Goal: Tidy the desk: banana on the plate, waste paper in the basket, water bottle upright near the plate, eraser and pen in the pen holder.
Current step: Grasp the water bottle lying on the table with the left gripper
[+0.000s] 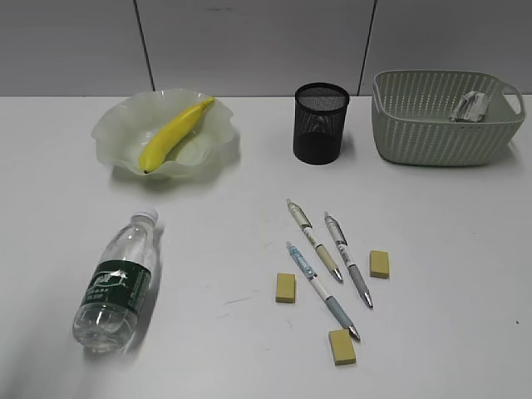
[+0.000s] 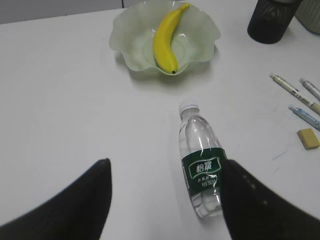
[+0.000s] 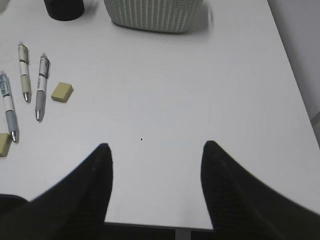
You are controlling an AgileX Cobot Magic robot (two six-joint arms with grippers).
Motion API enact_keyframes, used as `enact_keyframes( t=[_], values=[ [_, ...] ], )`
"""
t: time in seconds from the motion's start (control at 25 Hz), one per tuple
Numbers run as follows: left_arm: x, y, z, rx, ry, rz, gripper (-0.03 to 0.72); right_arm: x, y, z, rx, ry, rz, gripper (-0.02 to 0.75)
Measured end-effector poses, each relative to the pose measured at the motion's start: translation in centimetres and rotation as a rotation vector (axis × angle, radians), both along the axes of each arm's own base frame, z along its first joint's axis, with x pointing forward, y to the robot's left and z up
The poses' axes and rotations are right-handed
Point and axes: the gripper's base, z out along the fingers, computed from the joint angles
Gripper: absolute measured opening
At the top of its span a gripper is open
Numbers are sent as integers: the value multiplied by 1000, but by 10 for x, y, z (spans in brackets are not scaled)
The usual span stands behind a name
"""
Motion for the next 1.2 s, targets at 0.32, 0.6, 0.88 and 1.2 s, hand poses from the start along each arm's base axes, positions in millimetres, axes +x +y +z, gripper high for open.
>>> enact_keyframes(
  t=[0.32,0.6,0.88,1.2],
  values=[
    [111,-49,-32,44,256,-7,559,1,0,0,3,-12,4,447],
    [176,-78,-86,81,473,10,585,1,0,0,2,-12,5,445],
    [206,-106,-129,120,583,-18,589,1,0,1,2,-14,5,433],
    [228,-118,-179,176,707,-15,520,1,0,1,2,-14,5,421]
  ],
)
